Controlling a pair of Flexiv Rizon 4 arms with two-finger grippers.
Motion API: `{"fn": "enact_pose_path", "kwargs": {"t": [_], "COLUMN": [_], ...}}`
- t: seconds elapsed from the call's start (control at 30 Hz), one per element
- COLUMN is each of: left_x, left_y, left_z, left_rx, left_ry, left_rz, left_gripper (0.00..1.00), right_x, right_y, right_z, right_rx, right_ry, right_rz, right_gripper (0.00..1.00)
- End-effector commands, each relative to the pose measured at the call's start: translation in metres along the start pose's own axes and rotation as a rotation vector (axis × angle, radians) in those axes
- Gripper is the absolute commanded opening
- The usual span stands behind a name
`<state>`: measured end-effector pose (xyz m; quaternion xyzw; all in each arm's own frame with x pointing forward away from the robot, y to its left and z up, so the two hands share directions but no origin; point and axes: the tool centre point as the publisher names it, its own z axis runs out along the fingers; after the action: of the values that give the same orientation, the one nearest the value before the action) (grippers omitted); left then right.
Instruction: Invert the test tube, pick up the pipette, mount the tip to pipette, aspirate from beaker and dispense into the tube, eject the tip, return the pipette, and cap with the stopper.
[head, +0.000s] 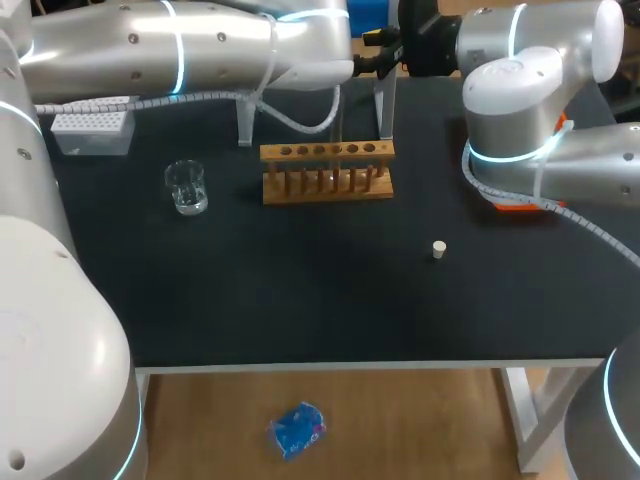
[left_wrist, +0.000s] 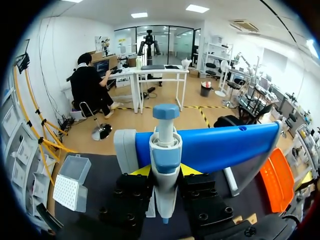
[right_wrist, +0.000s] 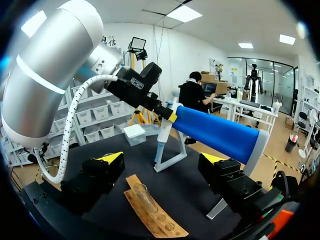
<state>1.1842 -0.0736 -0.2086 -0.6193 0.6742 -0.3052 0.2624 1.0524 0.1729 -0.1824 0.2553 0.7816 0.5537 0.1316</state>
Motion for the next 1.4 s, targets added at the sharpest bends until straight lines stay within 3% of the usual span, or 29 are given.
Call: {"fn": "enact_pose_path", "kwargs": {"t": [0.03, 0.57, 0.6, 0.63, 0.67, 1.4], "left_x": [0.001, 0.002, 0.002, 0.002, 0.002, 0.010], "left_y": [0.000, 0.002, 0.002, 0.002, 0.002, 0.014], "left_z": [0.004, 0.005, 0.005, 0.004, 0.003, -0.016], "left_rx": [-0.013, -0.023, -0.022, -0.022, -0.021, -0.012], "left_ry": [-0.001, 0.000, -0.001, -0.004, -0.004, 0.006], "left_rz": [0.003, 0.012, 0.012, 0.014, 0.013, -0.018], "left_gripper": [0.00, 0.00, 0.13, 0.94, 1.00, 1.00], "right_x": [0.000, 0.000, 0.000, 0.000, 0.000, 0.000], "right_y": [0.001, 0.001, 0.001, 0.001, 0.001, 0.001], "right_z": [-0.001, -0.001, -0.001, -0.001, -0.001, -0.001], "right_rx": [0.003, 0.003, 0.003, 0.003, 0.003, 0.003], "right_ry": [0.002, 0.002, 0.002, 0.002, 0.002, 0.002], "right_rz": [0.000, 0.000, 0.000, 0.000, 0.000, 0.000], "right_gripper": [1.00, 1.00, 1.00, 1.00, 1.00, 1.00]}}
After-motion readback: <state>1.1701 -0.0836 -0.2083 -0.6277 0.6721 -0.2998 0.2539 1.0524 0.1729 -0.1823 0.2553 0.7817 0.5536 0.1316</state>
